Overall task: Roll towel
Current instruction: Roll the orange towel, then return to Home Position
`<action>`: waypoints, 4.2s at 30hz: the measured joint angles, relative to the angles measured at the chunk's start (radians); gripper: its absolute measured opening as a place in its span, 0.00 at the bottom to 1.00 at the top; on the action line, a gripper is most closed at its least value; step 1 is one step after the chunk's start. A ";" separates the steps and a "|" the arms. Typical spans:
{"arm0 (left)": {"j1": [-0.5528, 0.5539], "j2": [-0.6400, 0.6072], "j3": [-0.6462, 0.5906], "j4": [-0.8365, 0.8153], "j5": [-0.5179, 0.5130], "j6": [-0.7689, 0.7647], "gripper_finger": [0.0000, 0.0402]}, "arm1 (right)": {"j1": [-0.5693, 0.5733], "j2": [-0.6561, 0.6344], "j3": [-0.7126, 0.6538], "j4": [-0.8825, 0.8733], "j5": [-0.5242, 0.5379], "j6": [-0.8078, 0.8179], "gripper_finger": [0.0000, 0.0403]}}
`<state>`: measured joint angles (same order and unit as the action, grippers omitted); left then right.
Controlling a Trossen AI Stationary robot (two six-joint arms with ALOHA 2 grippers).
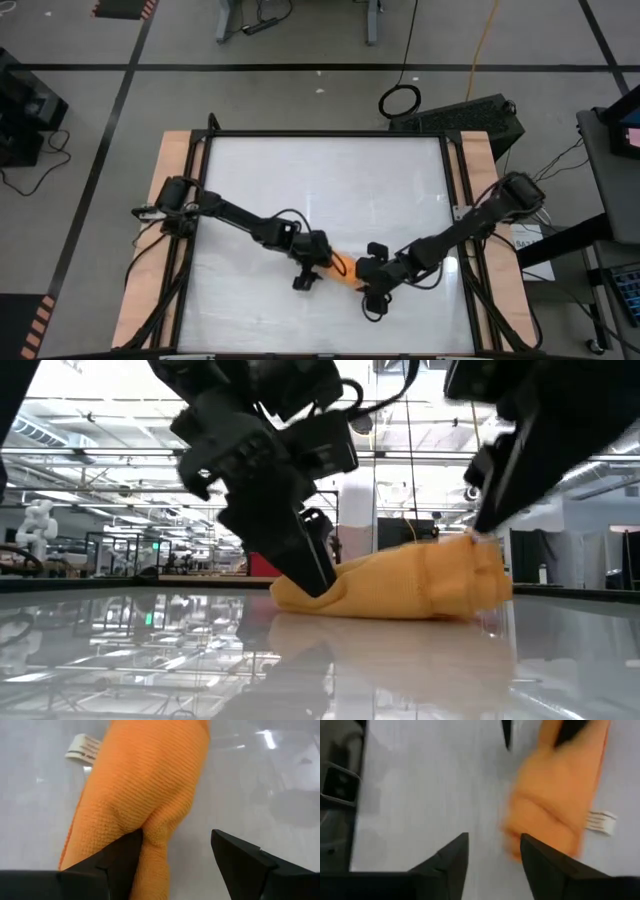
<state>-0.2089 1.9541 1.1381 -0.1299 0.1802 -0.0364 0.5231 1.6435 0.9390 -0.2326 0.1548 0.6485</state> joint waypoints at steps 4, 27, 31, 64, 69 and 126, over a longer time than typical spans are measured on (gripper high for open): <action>0.051 0.000 0.000 -0.013 0.002 -0.062 0.63 | 0.029 -0.076 0.000 -0.050 0.113 0.001 0.46; 0.182 -0.228 -0.005 -0.082 0.042 -0.163 0.63 | 0.164 -0.304 0.001 -0.226 0.478 -0.001 0.41; 0.177 -0.364 -0.005 -0.175 -0.024 -0.116 0.63 | 0.167 -0.441 0.001 -0.321 0.509 -0.039 0.41; -0.007 -1.225 -0.682 0.002 -0.518 -0.399 0.46 | 0.166 -1.296 -0.560 -0.073 0.758 -0.106 0.41; -0.020 -1.297 -0.802 0.081 -0.573 -0.470 0.46 | 0.164 -1.369 -0.678 -0.019 0.811 -0.048 0.41; -0.058 -1.402 -1.132 0.415 -0.734 -0.606 0.46 | 0.163 -1.499 -0.838 -0.026 0.674 -0.059 0.41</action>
<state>-0.2668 0.5518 0.0059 0.2856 -0.5537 -0.6422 0.6865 0.1448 0.1013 -0.2584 0.8284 0.5900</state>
